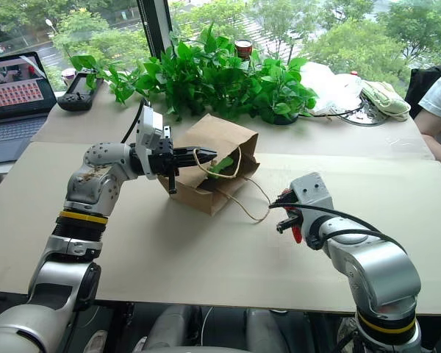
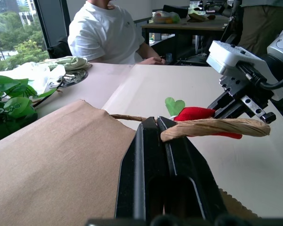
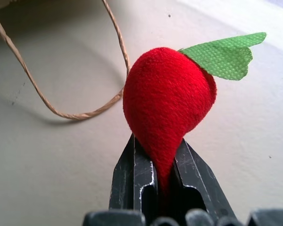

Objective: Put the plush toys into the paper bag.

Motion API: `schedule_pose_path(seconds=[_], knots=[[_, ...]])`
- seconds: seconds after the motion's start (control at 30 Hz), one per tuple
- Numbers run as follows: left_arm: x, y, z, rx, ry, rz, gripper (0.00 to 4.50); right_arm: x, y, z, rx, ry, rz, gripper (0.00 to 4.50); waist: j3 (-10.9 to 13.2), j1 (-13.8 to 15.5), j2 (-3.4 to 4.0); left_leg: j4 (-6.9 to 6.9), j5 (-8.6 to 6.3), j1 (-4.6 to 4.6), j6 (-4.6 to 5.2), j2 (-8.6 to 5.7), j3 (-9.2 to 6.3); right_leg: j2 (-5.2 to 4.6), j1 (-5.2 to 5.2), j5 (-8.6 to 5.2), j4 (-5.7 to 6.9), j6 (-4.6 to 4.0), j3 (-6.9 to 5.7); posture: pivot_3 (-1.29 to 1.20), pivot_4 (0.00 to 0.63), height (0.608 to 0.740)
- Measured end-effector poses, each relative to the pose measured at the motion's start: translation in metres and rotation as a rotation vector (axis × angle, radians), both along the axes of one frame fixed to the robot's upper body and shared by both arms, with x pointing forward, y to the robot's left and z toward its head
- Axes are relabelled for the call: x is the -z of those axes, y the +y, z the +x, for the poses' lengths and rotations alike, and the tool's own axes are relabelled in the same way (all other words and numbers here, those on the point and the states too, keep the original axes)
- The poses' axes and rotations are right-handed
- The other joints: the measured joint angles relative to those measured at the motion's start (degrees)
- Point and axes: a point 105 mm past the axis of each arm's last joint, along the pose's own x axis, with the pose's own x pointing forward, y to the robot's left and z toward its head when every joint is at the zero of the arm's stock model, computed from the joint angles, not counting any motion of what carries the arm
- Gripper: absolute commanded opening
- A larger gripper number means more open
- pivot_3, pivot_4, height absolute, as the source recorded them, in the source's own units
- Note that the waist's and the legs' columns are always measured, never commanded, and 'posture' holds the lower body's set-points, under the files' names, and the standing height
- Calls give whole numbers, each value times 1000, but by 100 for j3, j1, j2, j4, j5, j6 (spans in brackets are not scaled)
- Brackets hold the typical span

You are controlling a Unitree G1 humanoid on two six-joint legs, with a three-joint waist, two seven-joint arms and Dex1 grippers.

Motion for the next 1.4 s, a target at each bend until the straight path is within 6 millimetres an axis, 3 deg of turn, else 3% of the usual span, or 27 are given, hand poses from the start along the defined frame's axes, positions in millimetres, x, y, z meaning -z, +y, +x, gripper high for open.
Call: schedule_pose_path(seconds=[0.07,0.17,0.3,0.53,0.7,0.9,1.1,1.13,1.23,1.33,1.4], knots=[[0,0,0,0,0,0,0,-11,4,2,-17,-39,36,113,0,-3,0,0,0,0,0,1,0,1,-1,0,1,0,0,0,150,740],[0,-1,0,1,1,-1,0,-20,28,3,-116,-67,102,113,0,-10,0,-1,0,1,0,3,-1,3,-1,0,3,0,0,0,150,740],[0,-2,0,5,1,-5,0,-13,68,4,-246,-23,125,113,0,-8,0,1,0,-1,0,1,1,1,-3,0,3,0,1,0,150,740],[-2,-3,0,7,-1,-7,0,1,95,29,-257,39,99,113,0,5,1,1,0,-4,0,-2,3,-3,-5,0,3,0,-1,0,150,740],[-2,-6,0,16,-2,-11,0,-9,122,51,-332,-11,58,113,0,-25,1,-1,0,-2,0,1,3,2,-7,0,6,-1,-2,0,150,740],[-4,-7,0,21,-5,-13,0,-18,174,44,-561,-38,88,113,0,-25,1,-2,0,-7,0,2,2,2,-9,1,8,-1,-4,0,150,740],[-5,-7,1,16,-7,-11,0,-18,190,45,-599,-45,161,113,0,4,1,0,0,-8,0,1,2,-3,-6,1,10,0,-7,0,150,740],[-4,-6,2,10,-4,-10,0,-19,190,49,-580,-51,188,891,0,3,1,0,0,-8,0,0,2,-2,-7,1,10,0,-6,0,150,740],[-4,-1,5,-13,1,-9,0,-18,190,55,-542,-51,245,1723,0,-11,1,-1,0,-6,0,3,2,0,-9,1,13,-1,-6,0,150,740],[-2,-4,4,0,5,-10,0,-19,183,63,-489,-59,268,2848,0,-3,1,-1,0,-9,0,2,3,-2,-9,1,33,-1,-6,0,150,740],[-2,-5,3,3,5,-10,0,-17,178,65,-464,-56,278,3083,0,-4,1,-1,0,-9,0,0,3,-3,-11,1,48,-1,-6,0,150,740]])
